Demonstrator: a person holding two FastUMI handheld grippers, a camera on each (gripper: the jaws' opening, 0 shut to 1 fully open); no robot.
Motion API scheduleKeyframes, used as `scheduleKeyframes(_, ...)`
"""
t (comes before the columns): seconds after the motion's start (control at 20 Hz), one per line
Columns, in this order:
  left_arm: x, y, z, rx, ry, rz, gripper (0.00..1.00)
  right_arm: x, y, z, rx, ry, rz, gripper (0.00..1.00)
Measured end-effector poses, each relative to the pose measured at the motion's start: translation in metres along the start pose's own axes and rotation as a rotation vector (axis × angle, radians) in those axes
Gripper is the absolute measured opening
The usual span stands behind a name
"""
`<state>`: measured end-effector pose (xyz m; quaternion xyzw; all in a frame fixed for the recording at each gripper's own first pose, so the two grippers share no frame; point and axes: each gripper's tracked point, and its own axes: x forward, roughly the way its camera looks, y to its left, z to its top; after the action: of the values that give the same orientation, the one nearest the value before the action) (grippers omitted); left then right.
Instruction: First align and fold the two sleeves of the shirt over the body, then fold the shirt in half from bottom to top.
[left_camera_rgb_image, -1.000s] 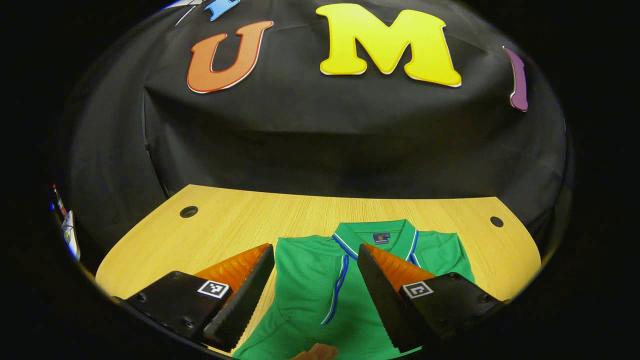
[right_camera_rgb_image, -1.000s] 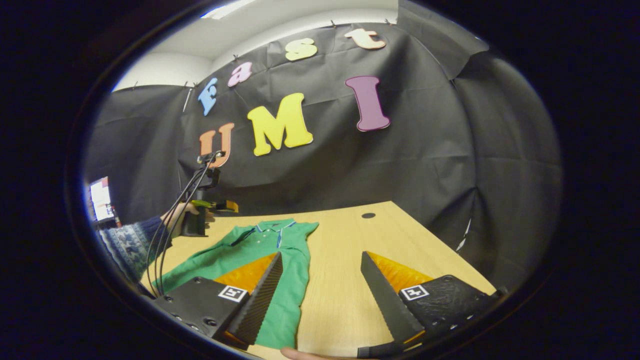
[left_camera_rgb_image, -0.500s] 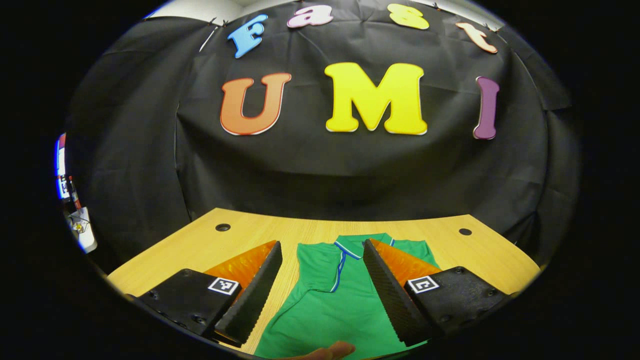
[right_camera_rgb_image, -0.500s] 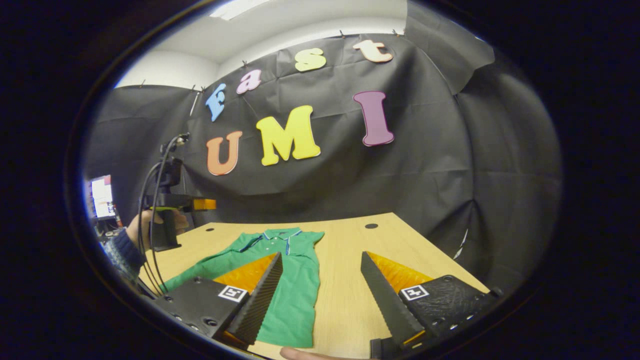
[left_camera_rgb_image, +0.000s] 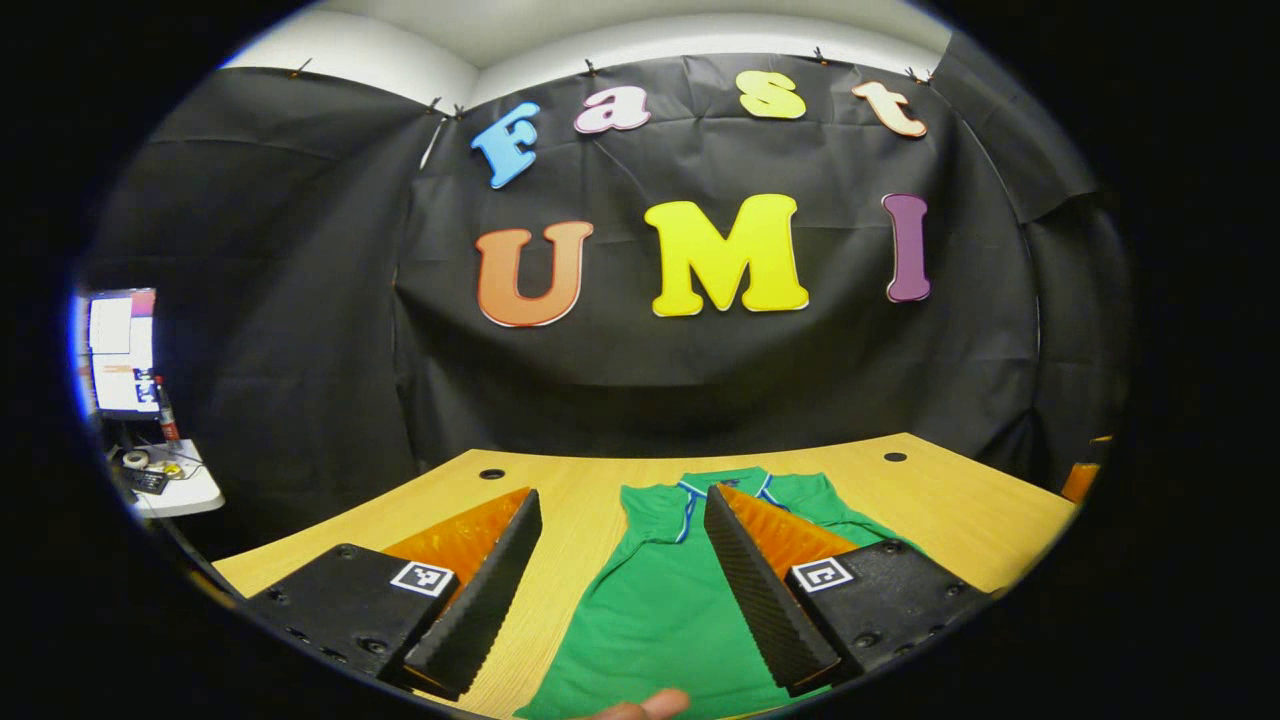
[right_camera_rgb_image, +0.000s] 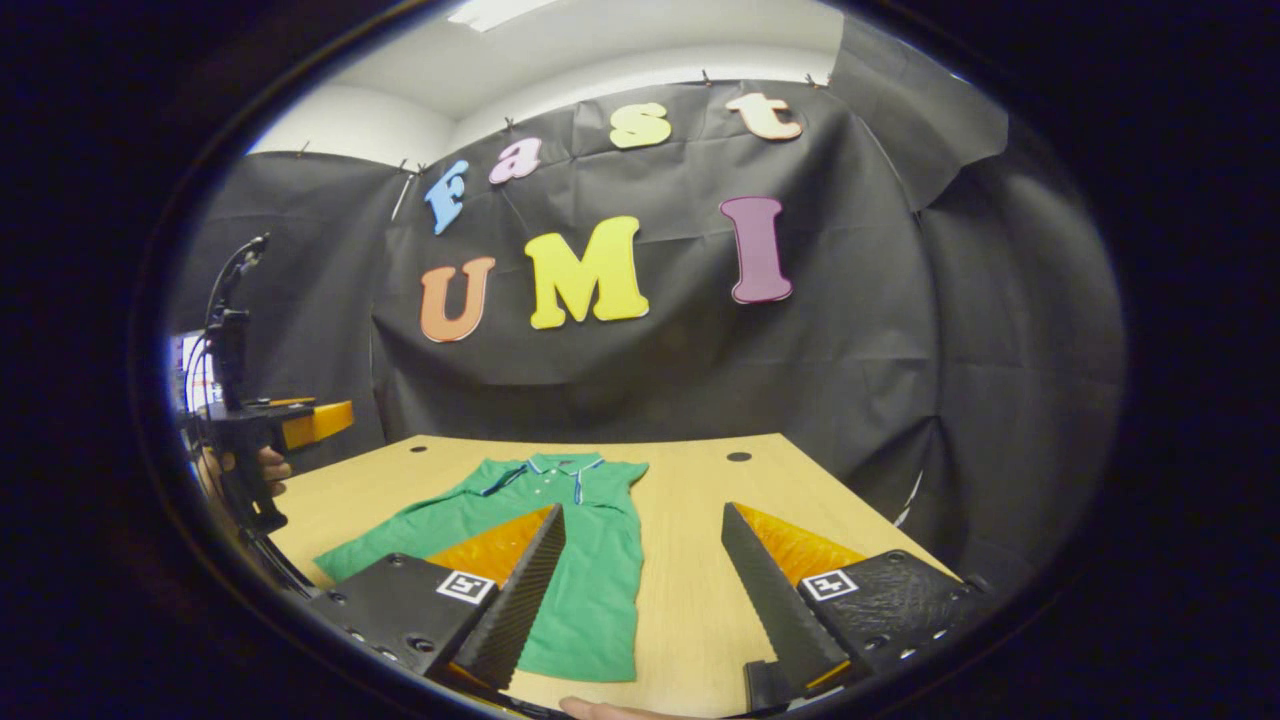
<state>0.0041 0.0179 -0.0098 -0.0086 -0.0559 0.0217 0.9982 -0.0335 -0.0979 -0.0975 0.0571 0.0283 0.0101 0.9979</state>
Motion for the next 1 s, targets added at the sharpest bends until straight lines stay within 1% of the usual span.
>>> scheduleKeyframes(0.05, -0.009, 0.007, -0.010, -0.013, 0.008, 0.006, 1.00, -0.003, 0.001, -0.004, -0.003, -0.004, 0.007, 0.95)
scheduleKeyframes(0.15, -0.025, 0.012, -0.024, -0.025, 0.012, -0.025, 1.00, -0.007, -0.003, -0.018, -0.011, 0.012, 0.002, 0.95)
scheduleKeyframes(0.2, -0.030, 0.020, -0.031, -0.022, 0.015, -0.021, 1.00, -0.009, -0.003, -0.027, -0.012, 0.031, -0.002, 0.95)
scheduleKeyframes(0.3, -0.034, 0.036, -0.049, 0.007, 0.027, -0.020, 1.00, -0.012, -0.001, -0.042, -0.016, 0.065, 0.001, 0.95)
scheduleKeyframes(0.4, -0.037, 0.050, -0.071, 0.027, 0.054, 0.000, 1.00, -0.012, -0.001, -0.059, -0.029, 0.091, -0.002, 0.95)
scheduleKeyframes(0.5, -0.041, 0.050, -0.099, 0.016, 0.100, -0.020, 1.00, -0.010, 0.003, -0.085, -0.049, 0.147, 0.003, 0.95)
scheduleKeyframes(0.55, -0.042, 0.051, -0.110, 0.015, 0.119, -0.030, 1.00, -0.009, 0.006, -0.093, -0.053, 0.166, 0.007, 0.91)
scheduleKeyframes(0.6, -0.044, 0.051, -0.121, 0.015, 0.135, -0.037, 1.00, -0.009, 0.011, -0.099, -0.055, 0.176, 0.016, 0.91)
scheduleKeyframes(0.65, -0.045, 0.051, -0.131, 0.018, 0.154, -0.043, 1.00, -0.007, 0.016, -0.103, -0.066, 0.181, 0.023, 0.95)
scheduleKeyframes(0.8, -0.048, 0.046, -0.145, 0.009, 0.165, -0.059, 1.00, -0.003, 0.021, -0.114, -0.080, 0.197, 0.020, 0.95)
scheduleKeyframes(0.95, -0.046, 0.037, -0.161, -0.021, 0.190, -0.083, 1.00, 0.001, 0.027, -0.135, -0.049, 0.238, 0.027, 0.96)
scheduleKeyframes(1.0, -0.046, 0.035, -0.164, -0.021, 0.195, -0.086, 1.00, 0.002, 0.024, -0.141, -0.060, 0.252, 0.015, 0.96)
